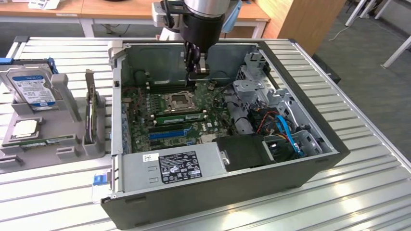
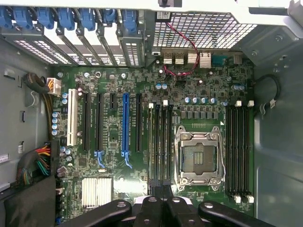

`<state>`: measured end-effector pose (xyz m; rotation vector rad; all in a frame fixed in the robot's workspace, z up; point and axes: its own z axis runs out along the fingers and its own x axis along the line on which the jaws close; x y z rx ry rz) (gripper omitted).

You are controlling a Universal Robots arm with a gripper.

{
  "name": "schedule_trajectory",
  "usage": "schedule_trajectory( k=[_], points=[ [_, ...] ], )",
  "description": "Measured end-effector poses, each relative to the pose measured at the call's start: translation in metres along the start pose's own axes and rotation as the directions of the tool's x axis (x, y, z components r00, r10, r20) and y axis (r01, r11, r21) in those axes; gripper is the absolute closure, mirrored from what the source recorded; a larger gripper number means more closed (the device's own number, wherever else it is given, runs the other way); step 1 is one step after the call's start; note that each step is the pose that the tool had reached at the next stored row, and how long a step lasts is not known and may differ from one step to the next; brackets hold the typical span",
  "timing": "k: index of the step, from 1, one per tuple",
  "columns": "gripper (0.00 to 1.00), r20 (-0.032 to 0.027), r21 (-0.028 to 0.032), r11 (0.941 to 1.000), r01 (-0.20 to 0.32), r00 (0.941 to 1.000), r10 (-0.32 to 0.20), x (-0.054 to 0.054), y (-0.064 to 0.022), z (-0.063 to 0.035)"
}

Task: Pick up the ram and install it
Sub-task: 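Press down the ram until it locks into place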

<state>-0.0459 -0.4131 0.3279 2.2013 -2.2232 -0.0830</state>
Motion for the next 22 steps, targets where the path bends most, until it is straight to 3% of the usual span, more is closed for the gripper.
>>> schedule_trajectory(
  k=[10, 22],
  points=[
    [0.9, 0.0004, 0.0003, 0.9999, -0.011, 0.9999, 0.011, 0.0, 0.0, 0.0],
    [0.9, 0.0034, 0.002, 0.9974, -0.072, 0.9974, 0.072, 0.0, 0.0, 0.0]
  ],
)
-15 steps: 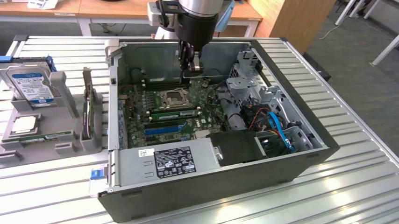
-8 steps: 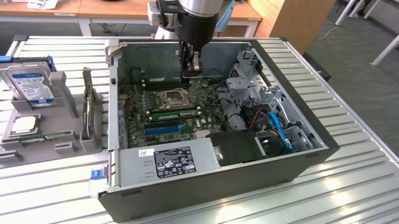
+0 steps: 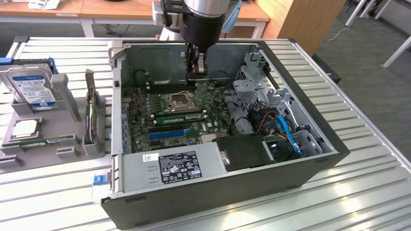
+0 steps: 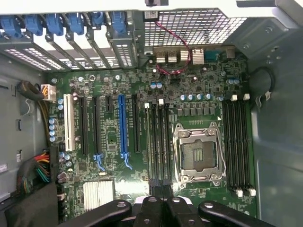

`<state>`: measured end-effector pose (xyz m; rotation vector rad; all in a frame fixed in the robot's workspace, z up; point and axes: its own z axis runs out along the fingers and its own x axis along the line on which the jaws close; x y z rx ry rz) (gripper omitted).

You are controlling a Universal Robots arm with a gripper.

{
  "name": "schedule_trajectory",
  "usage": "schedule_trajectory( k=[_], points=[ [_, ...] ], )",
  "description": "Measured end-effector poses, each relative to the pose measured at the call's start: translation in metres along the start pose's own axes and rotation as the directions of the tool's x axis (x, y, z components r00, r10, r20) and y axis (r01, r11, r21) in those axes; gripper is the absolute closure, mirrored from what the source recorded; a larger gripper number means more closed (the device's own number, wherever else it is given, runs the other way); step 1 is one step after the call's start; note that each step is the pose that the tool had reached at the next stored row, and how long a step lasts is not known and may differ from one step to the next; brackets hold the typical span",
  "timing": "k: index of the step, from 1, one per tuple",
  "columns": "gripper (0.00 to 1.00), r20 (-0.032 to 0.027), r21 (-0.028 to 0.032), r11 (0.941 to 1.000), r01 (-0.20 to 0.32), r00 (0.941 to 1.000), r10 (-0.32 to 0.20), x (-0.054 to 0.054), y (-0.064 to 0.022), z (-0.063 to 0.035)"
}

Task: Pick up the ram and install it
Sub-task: 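Press down the ram until it locks into place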

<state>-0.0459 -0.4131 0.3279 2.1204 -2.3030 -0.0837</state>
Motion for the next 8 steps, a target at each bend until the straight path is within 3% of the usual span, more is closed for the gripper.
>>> schedule_trajectory(
  k=[8],
  points=[
    [0.9, 0.0022, 0.0013, 0.9989, -0.046, 0.9989, 0.046, 0.0, 0.0, 0.0]
  ],
)
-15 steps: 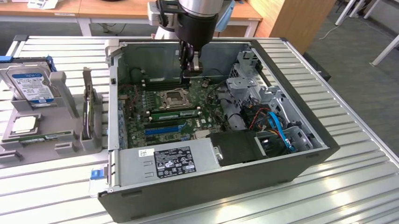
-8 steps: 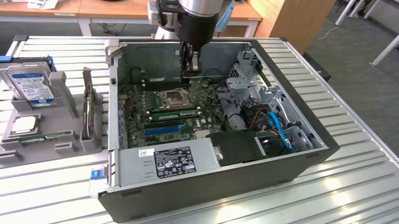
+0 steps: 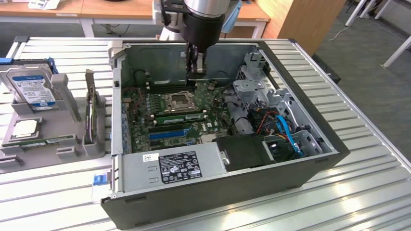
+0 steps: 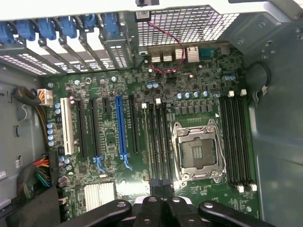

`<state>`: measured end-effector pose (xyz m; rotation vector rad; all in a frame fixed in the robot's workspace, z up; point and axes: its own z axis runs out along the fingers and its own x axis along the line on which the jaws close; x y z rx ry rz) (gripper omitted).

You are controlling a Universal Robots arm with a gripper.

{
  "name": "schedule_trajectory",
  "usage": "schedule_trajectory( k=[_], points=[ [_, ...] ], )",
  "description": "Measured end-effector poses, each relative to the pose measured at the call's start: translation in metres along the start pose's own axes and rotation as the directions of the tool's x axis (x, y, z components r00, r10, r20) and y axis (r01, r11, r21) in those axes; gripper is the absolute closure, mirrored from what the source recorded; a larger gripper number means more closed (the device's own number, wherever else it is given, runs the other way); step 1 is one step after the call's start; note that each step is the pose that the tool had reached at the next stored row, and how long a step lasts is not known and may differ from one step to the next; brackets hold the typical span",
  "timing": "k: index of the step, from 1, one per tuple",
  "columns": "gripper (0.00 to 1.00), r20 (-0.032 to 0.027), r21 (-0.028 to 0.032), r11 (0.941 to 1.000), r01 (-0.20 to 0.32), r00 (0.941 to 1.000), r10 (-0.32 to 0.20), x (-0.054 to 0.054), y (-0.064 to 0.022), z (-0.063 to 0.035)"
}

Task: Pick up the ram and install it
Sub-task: 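Press down the ram until it locks into place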

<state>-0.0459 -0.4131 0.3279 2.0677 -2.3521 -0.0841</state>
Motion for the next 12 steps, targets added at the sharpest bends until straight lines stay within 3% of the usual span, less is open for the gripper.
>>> schedule_trajectory(
  k=[12],
  points=[
    [0.9, 0.0037, 0.0021, 0.9969, -0.078, 0.9969, 0.078, 0.0, 0.0, 0.0]
  ],
)
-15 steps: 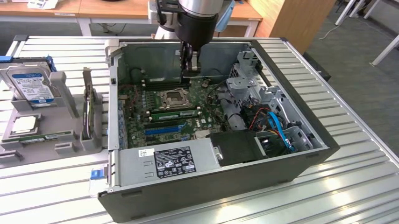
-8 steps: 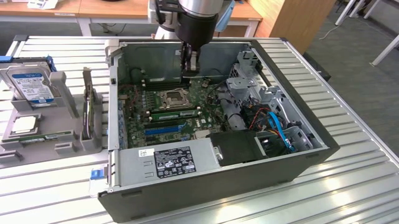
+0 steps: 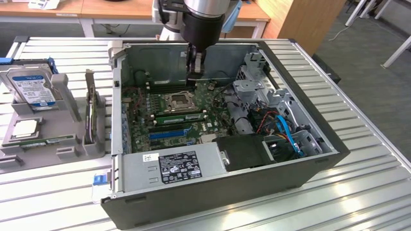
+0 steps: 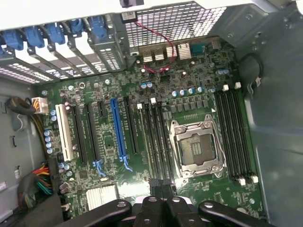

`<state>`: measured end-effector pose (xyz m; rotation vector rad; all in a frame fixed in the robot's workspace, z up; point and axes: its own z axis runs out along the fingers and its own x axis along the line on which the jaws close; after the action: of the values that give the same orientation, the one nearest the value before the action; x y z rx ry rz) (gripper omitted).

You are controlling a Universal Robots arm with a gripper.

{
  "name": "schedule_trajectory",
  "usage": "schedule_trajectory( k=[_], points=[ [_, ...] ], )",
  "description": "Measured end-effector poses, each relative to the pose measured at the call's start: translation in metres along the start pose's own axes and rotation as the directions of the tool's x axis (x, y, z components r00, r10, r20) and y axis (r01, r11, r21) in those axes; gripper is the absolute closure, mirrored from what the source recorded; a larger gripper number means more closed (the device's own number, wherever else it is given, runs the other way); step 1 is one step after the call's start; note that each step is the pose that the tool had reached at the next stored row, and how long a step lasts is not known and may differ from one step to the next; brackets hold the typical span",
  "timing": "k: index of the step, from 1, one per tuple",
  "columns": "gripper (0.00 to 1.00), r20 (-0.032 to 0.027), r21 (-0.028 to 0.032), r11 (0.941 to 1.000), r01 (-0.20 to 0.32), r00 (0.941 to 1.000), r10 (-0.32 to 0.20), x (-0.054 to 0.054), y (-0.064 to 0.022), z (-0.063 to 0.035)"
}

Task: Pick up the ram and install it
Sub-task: 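Press down the ram until it locks into place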

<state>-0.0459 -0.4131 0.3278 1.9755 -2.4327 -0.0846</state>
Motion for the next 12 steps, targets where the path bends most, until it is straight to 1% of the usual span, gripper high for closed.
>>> schedule_trajectory(
  k=[7, 12],
  points=[
    [0.9, 0.0026, 0.0015, 0.9985, -0.055, 0.9985, 0.055, 0.0, 0.0, 0.0],
    [0.9, 0.0048, 0.0027, 0.9948, -0.102, 0.9948, 0.102, 0.0, 0.0, 0.0]
  ],
)
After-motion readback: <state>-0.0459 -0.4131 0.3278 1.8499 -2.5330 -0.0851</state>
